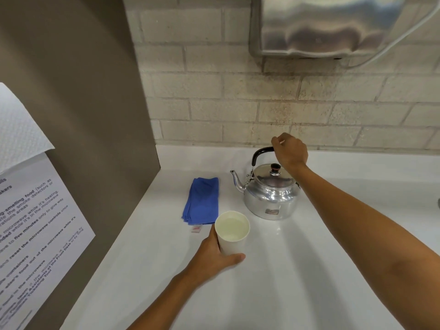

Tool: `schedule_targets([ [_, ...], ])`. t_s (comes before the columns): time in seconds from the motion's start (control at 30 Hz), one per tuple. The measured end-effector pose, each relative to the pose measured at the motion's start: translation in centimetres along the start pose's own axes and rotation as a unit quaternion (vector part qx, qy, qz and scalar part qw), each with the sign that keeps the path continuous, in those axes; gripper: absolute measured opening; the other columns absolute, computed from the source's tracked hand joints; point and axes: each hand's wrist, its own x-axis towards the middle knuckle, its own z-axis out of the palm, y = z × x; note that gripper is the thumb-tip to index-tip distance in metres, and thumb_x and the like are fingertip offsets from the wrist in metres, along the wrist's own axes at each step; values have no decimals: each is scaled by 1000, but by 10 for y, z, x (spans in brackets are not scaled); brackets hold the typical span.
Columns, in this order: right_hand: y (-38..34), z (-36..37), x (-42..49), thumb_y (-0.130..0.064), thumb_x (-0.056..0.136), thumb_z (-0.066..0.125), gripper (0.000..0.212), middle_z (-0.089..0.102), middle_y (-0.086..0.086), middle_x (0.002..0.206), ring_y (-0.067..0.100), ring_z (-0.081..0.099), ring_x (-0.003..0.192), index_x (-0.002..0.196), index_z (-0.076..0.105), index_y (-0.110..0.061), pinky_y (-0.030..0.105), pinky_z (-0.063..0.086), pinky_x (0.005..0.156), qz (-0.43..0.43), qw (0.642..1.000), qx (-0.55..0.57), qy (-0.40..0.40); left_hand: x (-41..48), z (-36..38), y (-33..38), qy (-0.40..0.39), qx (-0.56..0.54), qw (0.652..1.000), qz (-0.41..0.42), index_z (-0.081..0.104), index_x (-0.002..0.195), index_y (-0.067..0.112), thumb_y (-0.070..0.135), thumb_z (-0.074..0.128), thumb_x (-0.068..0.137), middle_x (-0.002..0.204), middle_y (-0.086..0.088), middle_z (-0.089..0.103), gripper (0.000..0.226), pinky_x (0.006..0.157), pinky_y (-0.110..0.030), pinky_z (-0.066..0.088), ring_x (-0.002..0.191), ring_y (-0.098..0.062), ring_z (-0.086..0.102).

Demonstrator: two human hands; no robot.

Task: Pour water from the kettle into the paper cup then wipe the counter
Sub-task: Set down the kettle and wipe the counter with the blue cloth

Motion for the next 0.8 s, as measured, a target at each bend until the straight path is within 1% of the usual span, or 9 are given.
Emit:
schedule_targets([
  [0.07,5,-1,-25,-24,89,49,26,62,13,110,30,51,111,108,59,-9,40,35,97,-44,996,15,74,-1,-2,3,-12,6,1000,2,32,129,36,43,85,55,121,14,54,91,81,-16,49,109,-1,54],
  [0.1,8,-2,-41,-21,87,52,28,58,12,116,29,47,116,112,56,-9,39,31,102,-60,992,35,107,-2,-4,5,-22,8,1000,4,30,128,40,42,85,56,123,15,52,91,84,-18,48,111,-2,52],
  [0.2,26,-2,-97,-16,78,52,33,56,13,114,29,45,114,110,53,-7,38,32,99,-96,982,63,150,-12,-20,11,-53,43,997,26,23,125,55,39,84,59,126,33,43,91,88,-6,41,118,12,42],
  [0.23,34,-1,-115,-15,76,51,35,56,13,114,29,45,113,110,52,-7,37,32,99,-107,984,58,134,-18,-27,10,-59,57,996,39,20,130,54,37,83,62,131,37,38,94,93,-5,36,121,15,36],
  [0.3,52,2,-147,-14,75,52,37,55,15,115,31,45,112,112,50,-5,38,33,99,-123,989,17,82,-29,-46,5,-55,78,994,50,15,142,40,34,80,68,143,29,29,98,105,-11,27,129,14,27],
  [0.4,74,15,-183,-19,82,59,45,50,19,128,38,40,123,121,46,-2,44,31,105,-100,989,-99,-34,-31,-75,2,10,108,993,52,27,139,36,28,75,75,141,22,32,81,104,-10,26,124,19,30],
  [0.53,85,33,-212,-45,93,37,64,23,15,152,32,14,141,141,23,-5,43,13,117,-22,971,-176,-157,4,-98,5,114,169,977,59,44,133,23,20,65,85,148,1,33,52,104,-22,24,133,-10,31],
  [0.67,89,39,-219,-52,93,24,68,15,13,156,29,7,143,144,15,-8,42,9,119,-14,962,-208,-174,54,-97,2,121,254,958,63,48,132,15,22,56,90,148,-11,34,43,109,-31,25,136,-24,30],
  [0.8,88,40,-221,-53,93,21,68,14,12,156,28,6,144,144,13,-9,41,8,119,-17,963,-213,-167,106,-86,-4,81,368,926,0,25,144,14,35,40,96,155,-13,17,55,115,-41,18,141,-31,17],
])
